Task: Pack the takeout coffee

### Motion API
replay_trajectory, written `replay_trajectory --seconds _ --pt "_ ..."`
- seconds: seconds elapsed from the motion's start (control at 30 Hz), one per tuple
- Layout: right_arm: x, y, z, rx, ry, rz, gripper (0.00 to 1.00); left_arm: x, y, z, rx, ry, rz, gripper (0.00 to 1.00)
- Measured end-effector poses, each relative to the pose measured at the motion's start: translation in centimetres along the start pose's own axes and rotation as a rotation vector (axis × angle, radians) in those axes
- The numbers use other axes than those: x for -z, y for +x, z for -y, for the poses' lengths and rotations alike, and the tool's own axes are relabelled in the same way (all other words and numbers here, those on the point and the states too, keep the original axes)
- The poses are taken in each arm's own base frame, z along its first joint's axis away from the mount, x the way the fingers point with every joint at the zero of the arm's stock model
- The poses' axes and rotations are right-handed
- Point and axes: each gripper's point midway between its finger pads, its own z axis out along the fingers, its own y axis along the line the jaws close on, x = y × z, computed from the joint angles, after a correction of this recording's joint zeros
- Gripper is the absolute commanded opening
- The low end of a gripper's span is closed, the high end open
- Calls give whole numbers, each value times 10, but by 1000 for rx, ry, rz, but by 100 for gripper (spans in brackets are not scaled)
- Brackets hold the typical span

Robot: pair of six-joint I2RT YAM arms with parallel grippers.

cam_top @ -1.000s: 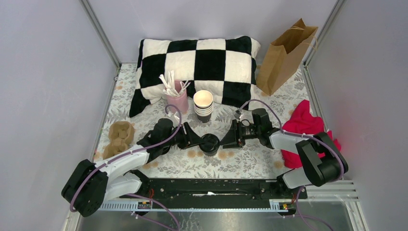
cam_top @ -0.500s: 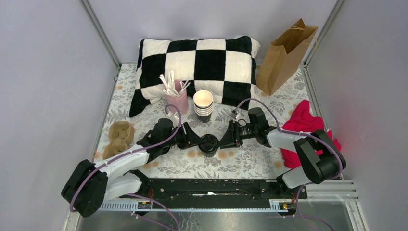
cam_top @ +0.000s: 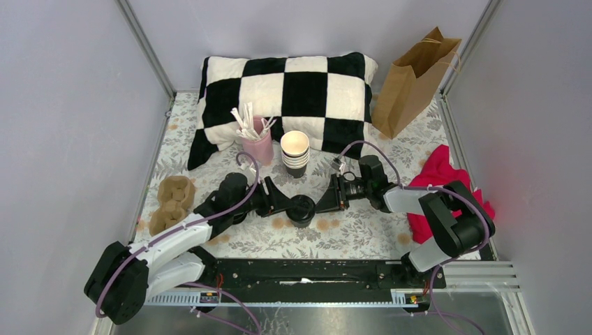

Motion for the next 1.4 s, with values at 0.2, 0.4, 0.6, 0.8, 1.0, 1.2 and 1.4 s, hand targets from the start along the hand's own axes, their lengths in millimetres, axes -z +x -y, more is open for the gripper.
replay_trajectory --seconds 0.2,0.4,0.6,0.8,1.0,1.2,1.4 --pt "1 -7 1 -4 66 20 49 1 -1 4 14 12 3 62" --pt "4 -17 6 -5 150 45 71 1 -1 4 16 13 3 70" --pt "9 -15 10 -10 208 61 86 1 0 4 16 15 1 79" --pt "14 -12 -2 13 194 68 94 1 4 -1 25 8 -8 79" --pt "9 -8 -17 50 157 58 90 2 6 1 38 34 -5 74" --pt "-5 0 -20 41 115 4 81 6 12 -2 56 49 -9 81" --pt "-14 1 -10 21 102 -21 77 7 19 -7 63 46 -35 80"
